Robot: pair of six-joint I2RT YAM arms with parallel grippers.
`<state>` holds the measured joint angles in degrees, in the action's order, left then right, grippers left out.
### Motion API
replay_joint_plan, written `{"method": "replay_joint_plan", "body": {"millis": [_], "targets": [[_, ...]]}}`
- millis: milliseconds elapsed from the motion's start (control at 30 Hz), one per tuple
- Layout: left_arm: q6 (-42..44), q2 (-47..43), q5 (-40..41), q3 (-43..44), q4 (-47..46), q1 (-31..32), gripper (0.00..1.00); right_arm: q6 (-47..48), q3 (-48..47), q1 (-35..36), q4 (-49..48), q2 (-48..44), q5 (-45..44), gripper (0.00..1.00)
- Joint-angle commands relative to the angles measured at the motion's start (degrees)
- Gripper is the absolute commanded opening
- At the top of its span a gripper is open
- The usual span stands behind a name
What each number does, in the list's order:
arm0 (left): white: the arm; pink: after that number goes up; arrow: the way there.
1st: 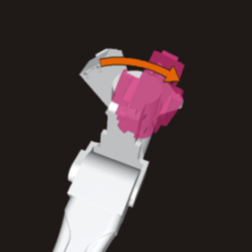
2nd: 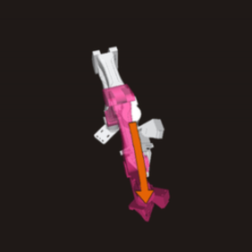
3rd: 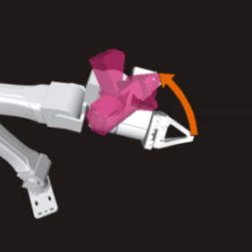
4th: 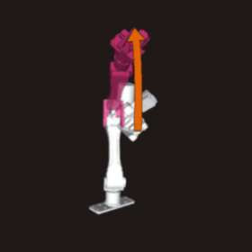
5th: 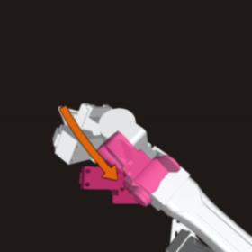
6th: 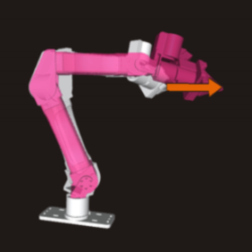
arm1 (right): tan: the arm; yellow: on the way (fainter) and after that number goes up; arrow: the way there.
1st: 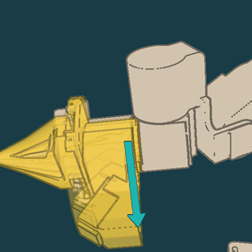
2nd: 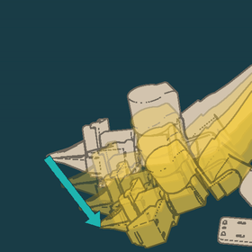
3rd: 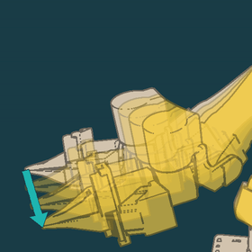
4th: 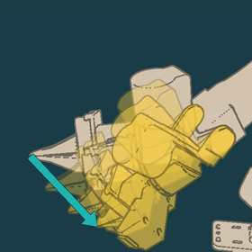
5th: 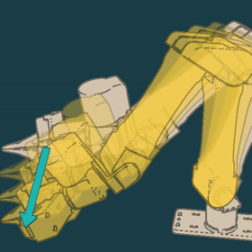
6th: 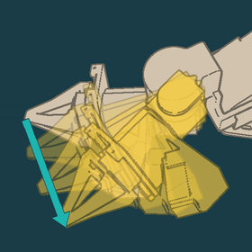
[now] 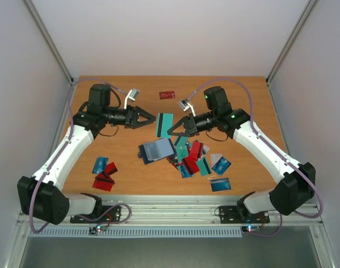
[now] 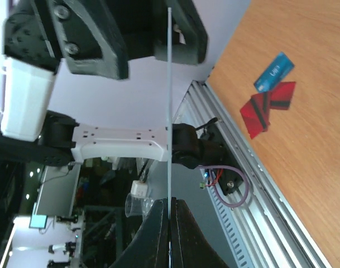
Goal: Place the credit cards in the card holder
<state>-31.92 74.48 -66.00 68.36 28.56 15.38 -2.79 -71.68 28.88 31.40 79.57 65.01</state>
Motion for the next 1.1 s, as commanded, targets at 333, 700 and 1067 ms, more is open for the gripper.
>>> {"method": "replay_joint_plan", "body": {"millis": [333,700,1067], "targets": [[-9.98,0.13,-14.64,-5.48,-19.75,-0.44,0.29,2.87,-3.82,-0.36,-1.59,1.77,6.75,0.01],[-21.39,1.73,-16.36,-9.12,-35.97,0.38,0.20,0.68,-4.87,-0.33,-2.73,2.78,6.15,0.01],[-25.79,3.14,-16.10,-10.12,-41.79,1.78,0.00,0.41,-4.96,-0.38,-3.49,2.72,3.60,0.01]]}}
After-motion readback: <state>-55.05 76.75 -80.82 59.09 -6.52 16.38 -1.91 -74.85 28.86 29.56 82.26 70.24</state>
